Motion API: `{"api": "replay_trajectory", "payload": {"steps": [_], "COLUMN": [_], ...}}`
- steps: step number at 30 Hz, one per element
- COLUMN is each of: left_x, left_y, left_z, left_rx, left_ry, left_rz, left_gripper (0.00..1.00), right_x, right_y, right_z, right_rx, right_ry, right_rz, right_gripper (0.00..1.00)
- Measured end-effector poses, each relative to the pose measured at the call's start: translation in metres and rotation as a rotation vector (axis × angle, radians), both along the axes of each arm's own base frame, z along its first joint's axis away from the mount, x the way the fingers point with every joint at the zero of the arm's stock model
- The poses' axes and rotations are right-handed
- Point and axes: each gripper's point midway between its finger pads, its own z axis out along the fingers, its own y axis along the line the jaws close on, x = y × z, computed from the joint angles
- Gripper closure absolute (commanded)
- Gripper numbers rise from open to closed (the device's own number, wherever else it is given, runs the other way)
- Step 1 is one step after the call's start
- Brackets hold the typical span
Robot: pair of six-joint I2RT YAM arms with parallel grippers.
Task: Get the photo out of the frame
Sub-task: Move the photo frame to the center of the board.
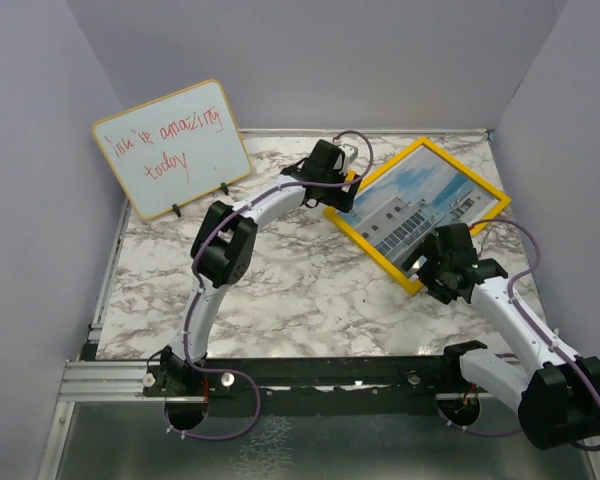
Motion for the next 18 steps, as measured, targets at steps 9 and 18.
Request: {"api": "replay_trajectory", "payload": {"steps": [9,18], "left_x": [0.020,0.014], "left_y": [-0.008,-0.006], "left_z": [-0.021,-0.042], "left_rx": [0.060,0.092], "left_ry": [0.007,0.055], "left_rz": [-0.014,-0.022], "left_gripper": [0.08,0.40], "right_x": [-0.004,-0.004], "right_y": [0.001,0.000], "right_z": [-0.009,-0.018], "right_rx": [0.001,-0.012], "right_ry": [0.032,0.088], "right_rz": [0.004,0.007], "right_gripper": [0.04,0.12]}}
